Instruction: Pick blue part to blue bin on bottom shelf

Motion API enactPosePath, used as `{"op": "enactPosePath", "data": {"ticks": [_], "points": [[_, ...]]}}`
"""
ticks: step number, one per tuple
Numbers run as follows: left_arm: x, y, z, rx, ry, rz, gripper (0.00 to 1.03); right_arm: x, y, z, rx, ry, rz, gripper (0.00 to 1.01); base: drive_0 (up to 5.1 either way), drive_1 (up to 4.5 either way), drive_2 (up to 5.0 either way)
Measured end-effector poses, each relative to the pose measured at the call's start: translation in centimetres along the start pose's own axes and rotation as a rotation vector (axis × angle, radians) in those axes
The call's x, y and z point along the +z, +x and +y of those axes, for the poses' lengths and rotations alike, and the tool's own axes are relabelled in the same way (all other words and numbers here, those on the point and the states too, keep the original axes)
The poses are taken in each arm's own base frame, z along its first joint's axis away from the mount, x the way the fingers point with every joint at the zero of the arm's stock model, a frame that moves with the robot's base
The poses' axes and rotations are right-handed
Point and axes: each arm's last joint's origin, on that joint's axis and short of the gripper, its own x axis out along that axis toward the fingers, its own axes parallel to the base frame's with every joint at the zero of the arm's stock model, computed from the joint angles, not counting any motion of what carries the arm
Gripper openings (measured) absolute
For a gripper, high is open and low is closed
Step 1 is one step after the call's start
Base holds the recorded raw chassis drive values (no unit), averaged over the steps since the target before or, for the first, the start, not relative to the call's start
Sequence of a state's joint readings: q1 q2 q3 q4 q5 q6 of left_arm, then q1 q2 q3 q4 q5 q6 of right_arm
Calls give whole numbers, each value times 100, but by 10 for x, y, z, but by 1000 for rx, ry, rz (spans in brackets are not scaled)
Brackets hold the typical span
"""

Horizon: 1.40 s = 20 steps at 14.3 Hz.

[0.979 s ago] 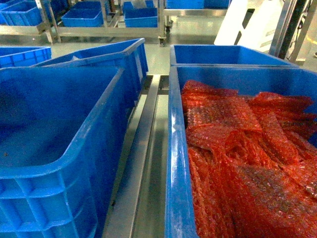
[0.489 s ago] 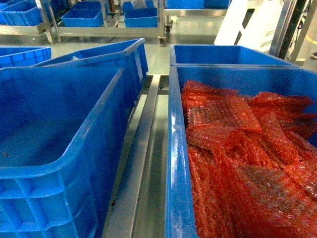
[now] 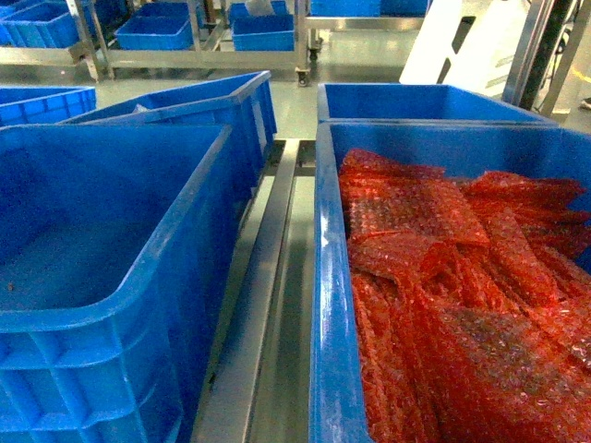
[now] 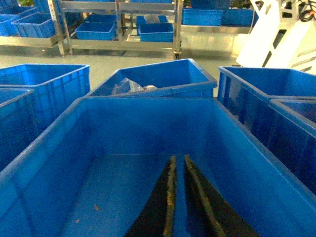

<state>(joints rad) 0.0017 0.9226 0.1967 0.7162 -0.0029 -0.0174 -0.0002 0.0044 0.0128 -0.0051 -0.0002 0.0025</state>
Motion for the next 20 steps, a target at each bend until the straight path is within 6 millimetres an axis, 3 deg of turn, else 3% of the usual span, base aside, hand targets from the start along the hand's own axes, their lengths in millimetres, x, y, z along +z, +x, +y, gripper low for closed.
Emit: {"op": "enactPosePath", "data": {"ticks": [1,10,11,12,20], "points": [[-4,-7,-1,-7,1,-2,2,0,0,0,0,0,0,98,0,0,0],[-19,-38,0,-4,3,-1,2,0,0,0,0,0,0,98,0,0,0],[-29,-47,0,-5,3,-1,2,0,0,0,0,0,0,98,0,0,0],[-25,-56,0,-5,3,-26,2,0,0,0,0,0,0,98,0,0,0],[-25,-68,0,-5,3,-24,2,0,0,0,0,0,0,98,0,0,0]]}}
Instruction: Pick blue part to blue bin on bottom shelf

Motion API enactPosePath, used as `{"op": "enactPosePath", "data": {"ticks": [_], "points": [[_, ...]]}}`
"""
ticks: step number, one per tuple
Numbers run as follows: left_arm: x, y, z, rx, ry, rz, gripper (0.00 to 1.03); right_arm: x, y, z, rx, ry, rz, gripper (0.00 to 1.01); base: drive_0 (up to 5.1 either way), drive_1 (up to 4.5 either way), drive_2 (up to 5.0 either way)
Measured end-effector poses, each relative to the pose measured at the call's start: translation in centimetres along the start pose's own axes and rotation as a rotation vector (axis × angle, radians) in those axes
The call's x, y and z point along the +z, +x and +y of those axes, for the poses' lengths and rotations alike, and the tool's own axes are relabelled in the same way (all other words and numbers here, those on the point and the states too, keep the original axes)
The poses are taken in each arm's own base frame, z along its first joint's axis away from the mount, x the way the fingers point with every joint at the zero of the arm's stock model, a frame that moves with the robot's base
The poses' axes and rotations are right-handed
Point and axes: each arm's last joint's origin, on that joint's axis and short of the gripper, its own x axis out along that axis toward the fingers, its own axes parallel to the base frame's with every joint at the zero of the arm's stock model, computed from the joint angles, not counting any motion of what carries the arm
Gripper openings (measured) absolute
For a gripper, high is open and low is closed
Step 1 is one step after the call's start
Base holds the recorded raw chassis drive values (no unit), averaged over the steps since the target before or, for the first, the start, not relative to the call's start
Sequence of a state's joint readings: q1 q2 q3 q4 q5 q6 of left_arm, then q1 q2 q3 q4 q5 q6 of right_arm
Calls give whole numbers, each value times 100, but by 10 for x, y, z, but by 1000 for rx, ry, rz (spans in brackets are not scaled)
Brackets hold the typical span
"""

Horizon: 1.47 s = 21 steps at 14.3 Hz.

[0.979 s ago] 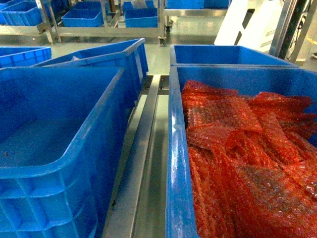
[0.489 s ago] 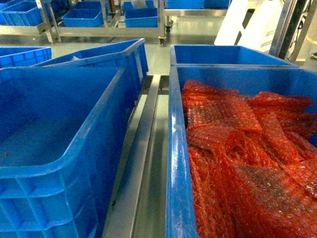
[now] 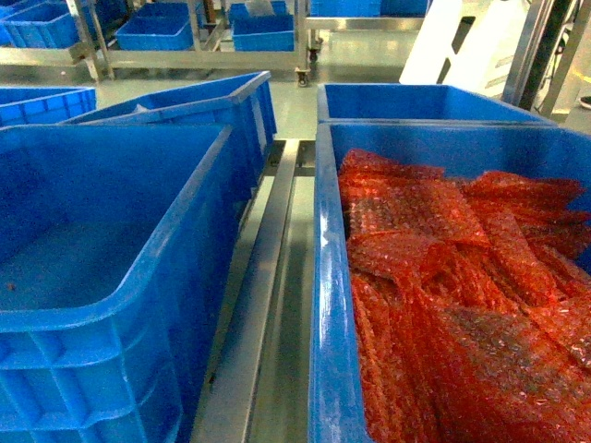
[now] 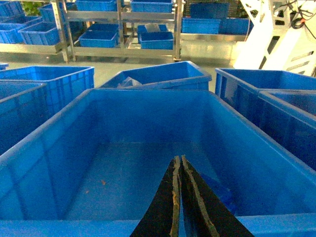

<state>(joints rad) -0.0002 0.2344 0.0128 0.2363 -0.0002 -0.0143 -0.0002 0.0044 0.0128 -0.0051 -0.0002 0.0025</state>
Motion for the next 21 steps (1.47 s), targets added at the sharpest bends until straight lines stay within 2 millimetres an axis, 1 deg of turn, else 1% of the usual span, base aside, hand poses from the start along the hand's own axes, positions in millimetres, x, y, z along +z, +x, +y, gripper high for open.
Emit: {"op": "enactPosePath", "data": {"ticks": [4,5,6,9,10,11,13,14,15,17,21], "points": [[0,-4,0,0,0,0,2,0,0,0,0,0,0,98,0,0,0],[-3,-8,0,1,0,28,2,0,0,0,0,0,0,98,0,0,0],[-3,-15,0,1,0,10,2,0,0,0,0,0,0,98,0,0,0],[-4,-15,0,0,3,14,2,0,0,0,0,0,-1,98,0,0,0],[-4,-15,0,0,3,13,9,0,0,0,0,0,-1,98,0,0,0],[-4,-15,0,0,3,13,24,0,0,0,0,0,0,98,0,0,0],[-4,-15,0,0,3,13,47,0,0,0,0,0,-1,98,0,0,0],[-4,-15,0,0,3,13,62,0,0,0,0,0,0,98,0,0,0],[-4,-15,0,0,3,13,72,0,0,0,0,0,-1,98,0,0,0],[-4,-15,0,0,4,13,98,0,0,0,0,0,-1,98,0,0,0],[-4,-15,0,0,7,13,98,0,0,0,0,0,0,98,0,0,0]]}}
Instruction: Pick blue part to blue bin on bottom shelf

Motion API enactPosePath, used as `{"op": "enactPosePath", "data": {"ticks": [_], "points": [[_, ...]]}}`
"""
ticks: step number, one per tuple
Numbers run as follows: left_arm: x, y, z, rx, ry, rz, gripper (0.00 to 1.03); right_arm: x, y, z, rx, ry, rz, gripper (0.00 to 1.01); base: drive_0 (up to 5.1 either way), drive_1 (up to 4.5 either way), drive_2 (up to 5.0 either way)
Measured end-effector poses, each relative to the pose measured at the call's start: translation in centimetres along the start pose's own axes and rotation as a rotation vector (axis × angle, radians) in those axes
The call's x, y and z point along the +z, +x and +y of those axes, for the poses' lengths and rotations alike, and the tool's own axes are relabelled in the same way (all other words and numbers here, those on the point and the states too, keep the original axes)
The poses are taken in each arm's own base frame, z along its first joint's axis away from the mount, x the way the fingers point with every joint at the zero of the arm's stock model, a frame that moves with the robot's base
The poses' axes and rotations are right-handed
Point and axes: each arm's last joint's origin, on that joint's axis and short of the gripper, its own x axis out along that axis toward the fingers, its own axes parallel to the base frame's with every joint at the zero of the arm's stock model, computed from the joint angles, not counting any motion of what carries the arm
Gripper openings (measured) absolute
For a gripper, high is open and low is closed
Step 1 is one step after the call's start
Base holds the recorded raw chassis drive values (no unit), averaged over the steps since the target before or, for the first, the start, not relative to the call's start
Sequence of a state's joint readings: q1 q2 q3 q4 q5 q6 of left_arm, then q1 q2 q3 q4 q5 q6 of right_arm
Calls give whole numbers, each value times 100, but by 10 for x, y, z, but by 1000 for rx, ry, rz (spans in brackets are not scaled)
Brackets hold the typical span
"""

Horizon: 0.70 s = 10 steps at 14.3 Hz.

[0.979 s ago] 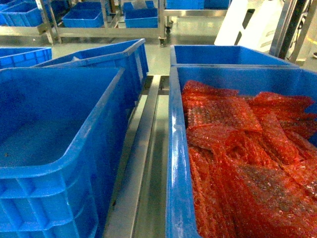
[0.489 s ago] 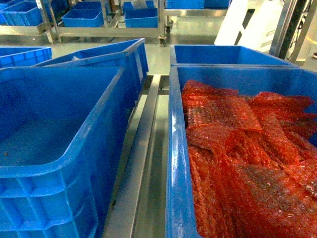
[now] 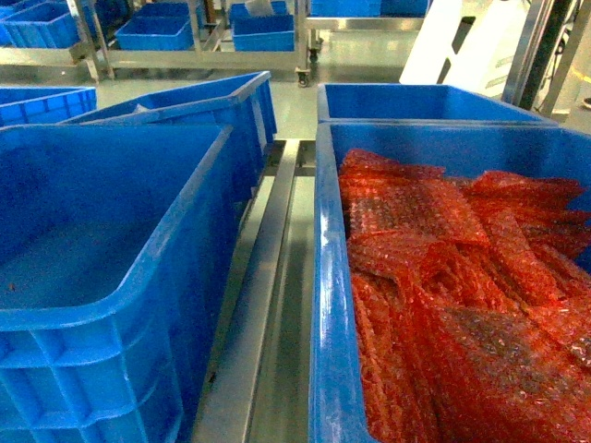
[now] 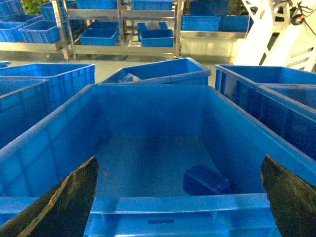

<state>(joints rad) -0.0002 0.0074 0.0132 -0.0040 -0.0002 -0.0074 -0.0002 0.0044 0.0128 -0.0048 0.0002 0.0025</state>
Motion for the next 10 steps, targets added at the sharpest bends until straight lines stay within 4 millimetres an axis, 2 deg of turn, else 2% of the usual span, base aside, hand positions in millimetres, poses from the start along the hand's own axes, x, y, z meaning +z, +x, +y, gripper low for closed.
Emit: {"op": "enactPosePath", "data": {"ticks": [10], "points": [[0,0,0,0,0,0,98,0,0,0,0,0,0,98,0,0,0]]}}
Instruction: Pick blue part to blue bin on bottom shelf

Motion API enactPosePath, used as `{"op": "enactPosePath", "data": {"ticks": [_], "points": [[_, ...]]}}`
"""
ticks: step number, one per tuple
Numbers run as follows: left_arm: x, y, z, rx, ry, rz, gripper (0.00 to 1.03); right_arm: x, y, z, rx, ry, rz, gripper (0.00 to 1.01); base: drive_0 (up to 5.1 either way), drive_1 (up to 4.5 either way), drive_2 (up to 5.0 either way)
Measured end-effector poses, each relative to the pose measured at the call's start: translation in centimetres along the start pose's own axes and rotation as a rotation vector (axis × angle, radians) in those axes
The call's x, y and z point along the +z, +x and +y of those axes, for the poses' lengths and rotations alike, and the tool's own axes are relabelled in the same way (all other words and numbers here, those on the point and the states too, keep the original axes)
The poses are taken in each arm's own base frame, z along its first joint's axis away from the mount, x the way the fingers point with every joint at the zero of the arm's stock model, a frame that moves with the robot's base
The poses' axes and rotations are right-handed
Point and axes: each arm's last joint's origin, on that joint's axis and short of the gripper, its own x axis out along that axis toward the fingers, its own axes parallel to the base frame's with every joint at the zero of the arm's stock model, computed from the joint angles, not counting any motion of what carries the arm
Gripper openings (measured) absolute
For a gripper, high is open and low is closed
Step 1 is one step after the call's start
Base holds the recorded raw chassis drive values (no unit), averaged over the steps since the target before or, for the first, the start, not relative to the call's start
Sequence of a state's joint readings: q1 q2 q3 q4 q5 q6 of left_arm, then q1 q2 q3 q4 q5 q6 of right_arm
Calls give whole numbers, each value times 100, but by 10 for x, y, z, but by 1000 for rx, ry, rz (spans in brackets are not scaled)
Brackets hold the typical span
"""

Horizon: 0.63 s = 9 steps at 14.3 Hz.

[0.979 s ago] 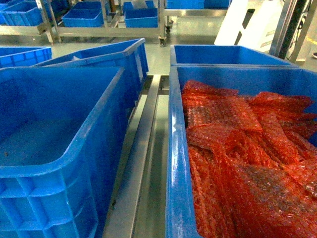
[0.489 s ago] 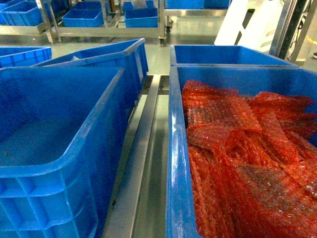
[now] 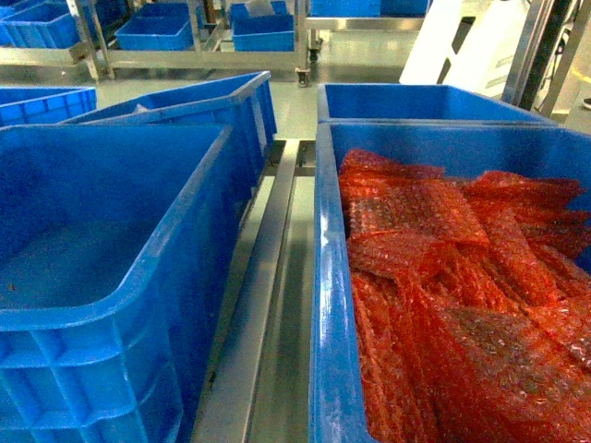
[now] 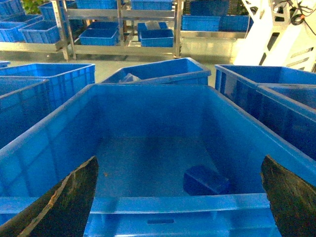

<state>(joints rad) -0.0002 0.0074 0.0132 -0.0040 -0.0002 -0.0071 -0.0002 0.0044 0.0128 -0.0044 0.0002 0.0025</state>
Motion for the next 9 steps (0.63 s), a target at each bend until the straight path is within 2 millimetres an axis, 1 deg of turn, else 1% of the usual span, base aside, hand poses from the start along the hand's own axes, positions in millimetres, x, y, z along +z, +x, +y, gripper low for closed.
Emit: {"op": "enactPosePath", "data": {"ticks": [9], "points": [[0,0,0,0,0,0,98,0,0,0,0,0,0,98,0,0,0]]}}
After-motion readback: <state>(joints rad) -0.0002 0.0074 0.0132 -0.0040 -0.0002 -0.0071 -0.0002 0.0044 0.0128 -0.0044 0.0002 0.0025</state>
